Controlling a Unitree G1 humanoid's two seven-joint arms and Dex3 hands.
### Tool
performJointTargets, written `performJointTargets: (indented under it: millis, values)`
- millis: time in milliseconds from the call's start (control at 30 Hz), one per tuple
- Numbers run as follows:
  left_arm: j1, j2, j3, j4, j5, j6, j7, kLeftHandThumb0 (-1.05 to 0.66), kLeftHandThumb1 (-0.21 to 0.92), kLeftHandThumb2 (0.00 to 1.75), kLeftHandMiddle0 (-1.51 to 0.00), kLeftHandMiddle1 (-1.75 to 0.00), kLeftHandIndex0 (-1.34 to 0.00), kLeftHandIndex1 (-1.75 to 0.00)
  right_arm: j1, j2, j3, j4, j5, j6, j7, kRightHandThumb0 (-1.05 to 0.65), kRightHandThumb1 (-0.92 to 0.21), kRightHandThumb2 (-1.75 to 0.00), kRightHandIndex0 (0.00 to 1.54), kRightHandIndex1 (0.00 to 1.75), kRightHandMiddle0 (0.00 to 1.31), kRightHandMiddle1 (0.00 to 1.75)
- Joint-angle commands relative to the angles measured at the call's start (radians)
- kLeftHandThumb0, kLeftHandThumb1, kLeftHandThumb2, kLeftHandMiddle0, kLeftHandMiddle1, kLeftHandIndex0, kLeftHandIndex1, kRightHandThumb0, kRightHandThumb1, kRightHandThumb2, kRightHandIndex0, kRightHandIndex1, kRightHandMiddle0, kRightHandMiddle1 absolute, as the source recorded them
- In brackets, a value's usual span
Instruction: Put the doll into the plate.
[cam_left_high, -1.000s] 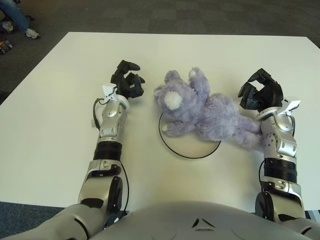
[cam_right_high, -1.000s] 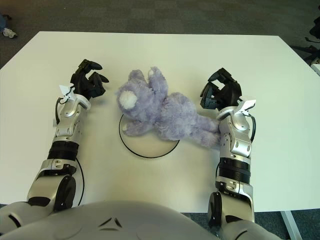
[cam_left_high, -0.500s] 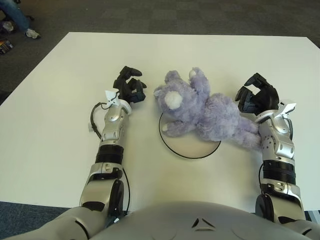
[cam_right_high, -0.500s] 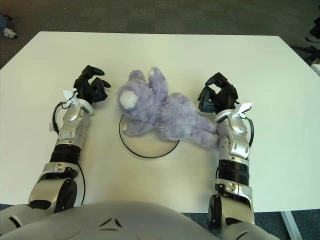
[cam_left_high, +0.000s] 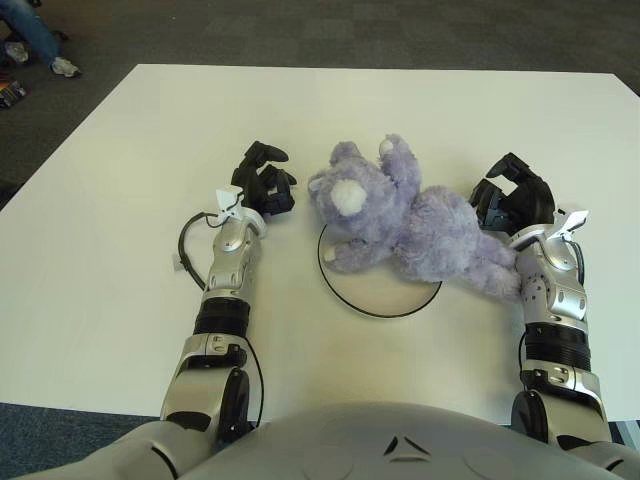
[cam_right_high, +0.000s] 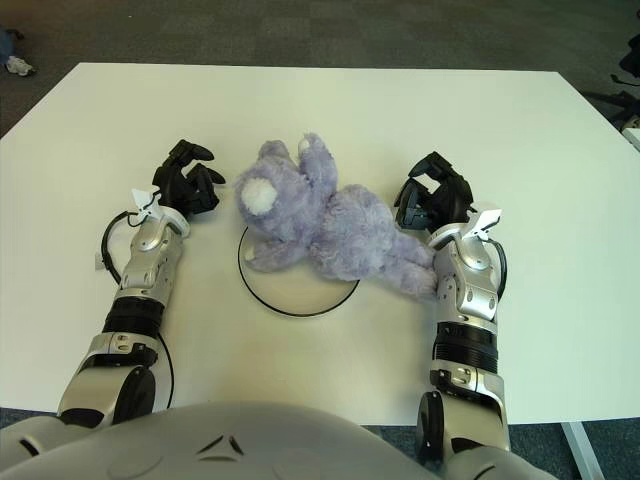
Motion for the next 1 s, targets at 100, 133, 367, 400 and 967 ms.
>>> performJointTargets:
  millis: [100, 133, 367, 400, 967]
  values:
    - [0.027, 0.006, -0.015, 0.01, 0.012, -0.044, -0.023, -0.01, 0.24, 1.42, -0.56, -1.75, -0.55, -1.75, 0.026, 0.018, -0.008, -0.003, 0.015, 0.018, -0.03, -0.47, -0.21, -1.44, 1.27, 1.75, 0.68, 1.74]
    - [0.029, 0.007, -0.019, 0.013, 0.015, -0.053, -0.027, -0.01, 0.24, 1.42, -0.56, -1.75, -0.55, -1.75, 0.028, 0.021, -0.008, 0.0, 0.013, 0.014, -0.035, -0.48, -0.22, -1.43, 1.28, 1.75, 0.68, 1.74]
    - [0.036, 0.009, -0.041, 0.045, 0.047, -0.122, -0.03, -0.01, 0.27, 1.39, -0.54, -1.75, -0.53, -1.75, 0.021, 0.031, -0.003, 0.062, -0.018, -0.053, -0.06, -0.51, -0.25, -1.4, 1.31, 1.75, 0.67, 1.75]
    - [0.035, 0.01, -0.042, 0.056, 0.051, -0.132, -0.029, -0.01, 0.27, 1.38, -0.54, -1.75, -0.53, -1.75, 0.019, 0.03, -0.002, 0.074, -0.024, -0.069, -0.064, -0.51, -0.25, -1.4, 1.31, 1.75, 0.67, 1.75]
    - [0.016, 0.004, -0.045, 0.176, 0.085, -0.225, -0.004, -0.01, 0.28, 1.37, -0.53, -1.75, -0.52, -1.75, -0.019, 0.036, -0.009, 0.229, -0.083, -0.256, -0.172, -0.51, -0.24, -1.4, 1.3, 1.75, 0.67, 1.75]
